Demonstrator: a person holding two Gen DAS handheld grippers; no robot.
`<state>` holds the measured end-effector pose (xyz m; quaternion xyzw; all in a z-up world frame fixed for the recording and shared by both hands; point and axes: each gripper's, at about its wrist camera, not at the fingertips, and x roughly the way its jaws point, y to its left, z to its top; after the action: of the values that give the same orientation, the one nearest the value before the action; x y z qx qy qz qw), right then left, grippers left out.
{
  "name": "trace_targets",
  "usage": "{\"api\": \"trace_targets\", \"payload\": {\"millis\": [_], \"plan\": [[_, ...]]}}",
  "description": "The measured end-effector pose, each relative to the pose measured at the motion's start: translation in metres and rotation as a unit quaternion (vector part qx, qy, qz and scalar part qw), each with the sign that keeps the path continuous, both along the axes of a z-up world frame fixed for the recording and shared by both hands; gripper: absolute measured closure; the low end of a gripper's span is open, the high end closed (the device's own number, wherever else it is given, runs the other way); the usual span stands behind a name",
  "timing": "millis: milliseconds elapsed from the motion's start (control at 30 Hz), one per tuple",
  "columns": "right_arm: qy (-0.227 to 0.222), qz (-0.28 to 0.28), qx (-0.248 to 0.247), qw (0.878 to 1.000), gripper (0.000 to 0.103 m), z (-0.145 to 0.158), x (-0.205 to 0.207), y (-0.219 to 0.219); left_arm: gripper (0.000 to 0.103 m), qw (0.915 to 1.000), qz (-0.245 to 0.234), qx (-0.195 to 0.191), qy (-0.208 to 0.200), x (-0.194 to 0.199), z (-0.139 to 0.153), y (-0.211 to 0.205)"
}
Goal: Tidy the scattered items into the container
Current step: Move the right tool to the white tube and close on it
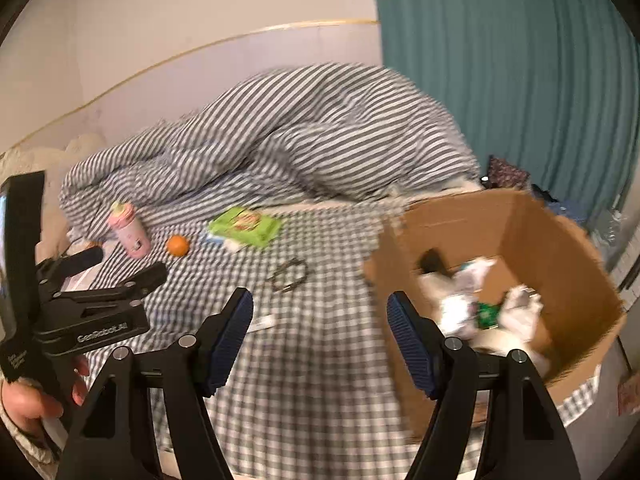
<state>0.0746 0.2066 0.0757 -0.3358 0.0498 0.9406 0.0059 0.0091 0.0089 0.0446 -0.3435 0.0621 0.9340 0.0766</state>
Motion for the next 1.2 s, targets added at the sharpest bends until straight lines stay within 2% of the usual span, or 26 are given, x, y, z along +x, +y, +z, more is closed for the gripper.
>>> {"api": "trace_targets", "payload": {"millis": [133, 333, 500, 667, 800, 933, 1000, 1100, 1167, 1200], "plan": [[-0.024, 0.019, 0.000, 1.000, 0.030, -0.022, -0.016, -0.034, 0.000, 0.9982, 0.056, -0.016, -0.014, -0.005, -0.031, -0.051], [-0.053, 0.031, 0.009, 0.998, 0.024, -0.057, -0.042, -0.065, 0.000, 0.9943, 0.090, -0.006, -0.057, -0.017, -0.086, -0.098], [-0.087, 0.042, 0.004, 0.995, 0.024, -0.092, -0.065, -0.070, 0.000, 0.9913, 0.104, -0.004, -0.080, -0.031, -0.118, -0.107], [-0.131, 0.041, -0.017, 0.990, 0.024, -0.128, -0.090, -0.068, 0.000, 0.9887, 0.126, 0.007, -0.081, -0.046, -0.138, -0.110], [-0.149, 0.037, -0.018, 0.988, 0.024, -0.148, -0.107, -0.071, 0.000, 0.9859, 0.149, 0.016, -0.074, -0.056, -0.151, -0.114], [-0.166, 0.033, -0.020, 0.985, 0.024, -0.164, -0.123, -0.078, 0.000, 0.9849, 0.154, 0.007, -0.080, -0.065, -0.162, -0.116], [-0.175, 0.029, -0.022, 0.984, 0.026, -0.173, -0.132, -0.081, 0.000, 0.9851, 0.152, 0.003, -0.081, -0.067, -0.166, -0.118], [-0.192, 0.026, -0.034, 0.980, 0.035, -0.186, -0.144, -0.085, 0.000, 0.9845, 0.154, 0.004, -0.083, -0.070, -0.170, -0.123], [-0.210, 0.020, -0.049, 0.976, 0.050, -0.196, -0.155, -0.086, 0.000, 0.9839, 0.157, 0.011, -0.086, -0.071, -0.172, -0.128], [-0.217, 0.017, -0.059, 0.974, 0.052, -0.201, -0.160, -0.086, 0.000, 0.9836, 0.157, 0.013, -0.087, -0.071, -0.173, -0.130]]}}
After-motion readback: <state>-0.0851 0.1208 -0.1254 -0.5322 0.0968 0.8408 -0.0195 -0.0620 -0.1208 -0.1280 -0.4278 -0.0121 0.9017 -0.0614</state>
